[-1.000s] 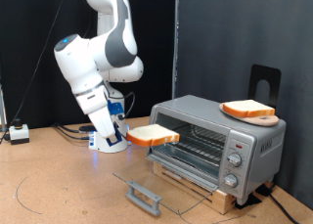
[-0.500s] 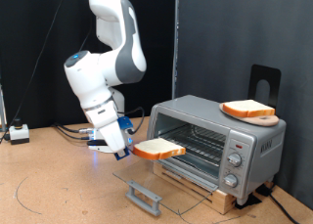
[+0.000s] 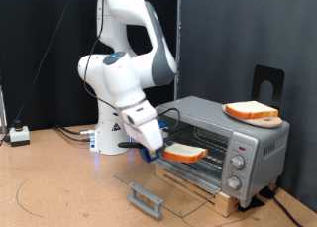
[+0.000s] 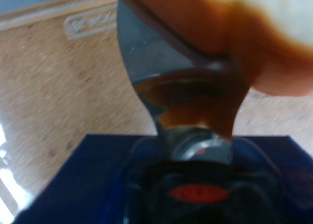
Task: Make a piece of toast with the oven
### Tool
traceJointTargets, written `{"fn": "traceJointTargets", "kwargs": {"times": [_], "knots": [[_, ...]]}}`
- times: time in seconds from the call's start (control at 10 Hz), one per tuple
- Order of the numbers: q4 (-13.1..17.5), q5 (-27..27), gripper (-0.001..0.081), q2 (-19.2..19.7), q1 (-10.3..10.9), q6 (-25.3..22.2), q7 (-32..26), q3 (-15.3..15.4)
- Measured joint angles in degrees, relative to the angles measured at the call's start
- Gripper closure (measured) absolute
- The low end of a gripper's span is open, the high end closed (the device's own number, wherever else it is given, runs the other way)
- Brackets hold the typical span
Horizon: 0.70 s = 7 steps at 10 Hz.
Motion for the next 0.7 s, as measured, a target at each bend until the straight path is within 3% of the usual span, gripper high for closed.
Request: {"fn": "traceJointTargets", "kwargs": {"times": [0.2, 0.5, 0.7], "knots": [[-0.7, 1.1, 0.0407, -0.8, 2.2, 4.1, 0.5, 2.8], [-1.4, 1.1, 0.0407, -3.4, 3.7, 5.3, 0.3, 4.6], [-2.7, -6.4, 0.0407, -5.4, 2.4, 7.1, 2.6, 6.5]]}}
